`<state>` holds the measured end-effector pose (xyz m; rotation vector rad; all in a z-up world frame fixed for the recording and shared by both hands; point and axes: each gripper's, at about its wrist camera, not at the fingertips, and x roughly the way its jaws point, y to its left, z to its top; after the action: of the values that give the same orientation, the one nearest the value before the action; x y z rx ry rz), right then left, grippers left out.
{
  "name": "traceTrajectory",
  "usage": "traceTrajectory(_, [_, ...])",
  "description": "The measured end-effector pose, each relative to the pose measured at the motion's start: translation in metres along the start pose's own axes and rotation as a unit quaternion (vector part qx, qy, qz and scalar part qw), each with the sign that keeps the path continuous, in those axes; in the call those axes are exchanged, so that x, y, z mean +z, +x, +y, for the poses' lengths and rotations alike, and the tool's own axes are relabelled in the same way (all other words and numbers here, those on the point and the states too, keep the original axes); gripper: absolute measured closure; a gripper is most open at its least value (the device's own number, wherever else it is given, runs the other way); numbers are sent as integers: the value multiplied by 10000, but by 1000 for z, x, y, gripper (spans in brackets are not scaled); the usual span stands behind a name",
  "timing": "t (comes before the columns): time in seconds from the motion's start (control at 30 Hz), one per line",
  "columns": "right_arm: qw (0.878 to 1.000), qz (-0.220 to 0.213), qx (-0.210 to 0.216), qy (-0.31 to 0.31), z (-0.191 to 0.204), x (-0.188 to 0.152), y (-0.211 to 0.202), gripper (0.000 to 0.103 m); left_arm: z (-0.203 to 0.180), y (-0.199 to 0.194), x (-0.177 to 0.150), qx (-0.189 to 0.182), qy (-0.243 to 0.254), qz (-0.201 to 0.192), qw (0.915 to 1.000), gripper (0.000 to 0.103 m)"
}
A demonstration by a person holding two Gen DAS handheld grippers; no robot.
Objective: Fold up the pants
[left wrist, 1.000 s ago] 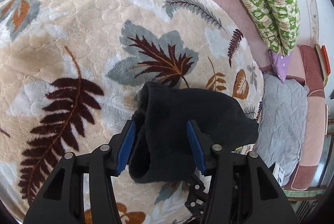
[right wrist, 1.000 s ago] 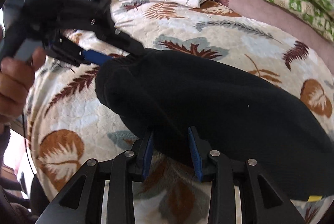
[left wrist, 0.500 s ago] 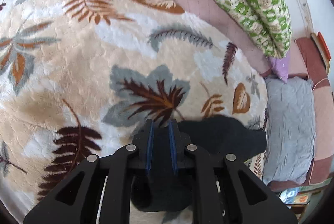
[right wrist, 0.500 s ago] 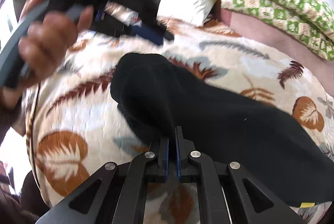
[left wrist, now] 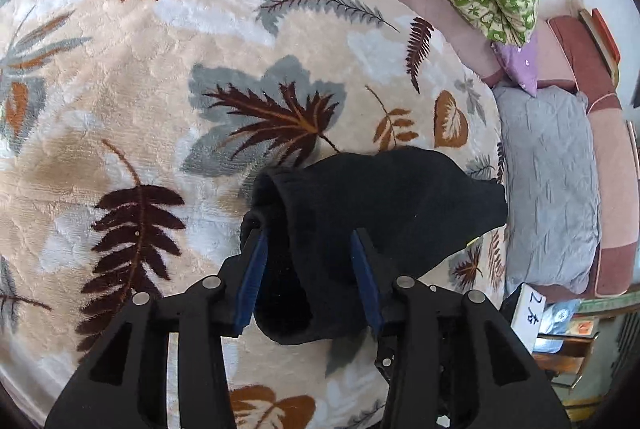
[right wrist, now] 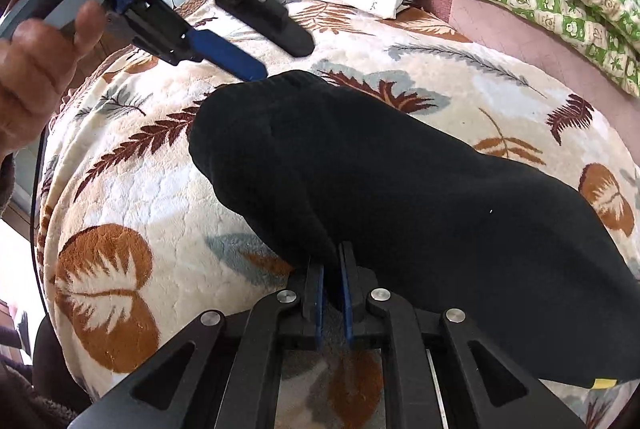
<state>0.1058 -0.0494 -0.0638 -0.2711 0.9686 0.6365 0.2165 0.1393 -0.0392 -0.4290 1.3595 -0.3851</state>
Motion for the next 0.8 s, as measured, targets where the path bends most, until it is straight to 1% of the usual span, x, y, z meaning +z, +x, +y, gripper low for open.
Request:
traceTrajectory(0.1, [10000,9,6,14,-1,0,1,94,-3,9,-2,-352,-56,229,9991,62])
traceTrajectory(0.13, [10000,5,11,30,-1,1,1,94,-5,10,-2,-363,-43,208,9991,62])
traceTrajectory(0.17, [10000,7,15,45,-1,1,1,94,-9,13,-2,-297,-6,201,9994,65])
traceTrajectory(0.2, [10000,10,16,55,-1,1,1,94,-11,15,-3,-178,-35,165,9997,74])
traceTrajectory(0.23, [10000,7,14,58,-1,1,1,94,-12,17,-2,-111,-46,122,9999,94])
traceTrajectory(0.27, [10000,5,14,64,-1,1,1,94,-13,20,-1,-55,-34,81,9999,98])
traceTrajectory(0.3, [10000,2,12,75,-1,1,2,94,-13,19,1,42,-92,-52,9999,99])
traceTrajectory(0.37, [9999,-18,25,118,-2,1,1,94,-12,13,7,66,-123,-300,9995,100])
traceTrajectory(0.4, [9999,-50,39,144,-2,2,0,94,-12,8,9,49,-57,-429,9990,100])
traceTrajectory(0.43, [9997,-142,58,189,-2,4,-3,94,-12,6,10,124,-28,-480,9988,100])
traceTrajectory(0.5, [9992,-270,146,245,-2,7,-7,93,-7,10,6,346,68,-378,9987,99])
traceTrajectory(0.53, [9993,-241,166,226,-2,8,-6,93,-5,15,0,572,181,-345,9976,99])
traceTrajectory(0.57, [9995,-193,148,189,-2,8,-3,93,-2,18,-4,686,240,-295,9969,99])
traceTrajectory(0.63, [9998,-30,148,104,-2,4,6,93,8,27,-11,675,214,-97,9974,99])
traceTrajectory(0.67, [9998,5,150,126,-3,1,9,93,12,29,-13,657,170,-64,9977,99])
traceTrajectory(0.73, [9995,22,215,229,-6,0,9,91,18,23,-17,445,93,-107,9989,98])
traceTrajectory(0.8, [9985,38,378,404,-8,2,2,86,20,11,-18,220,24,-176,9996,98])
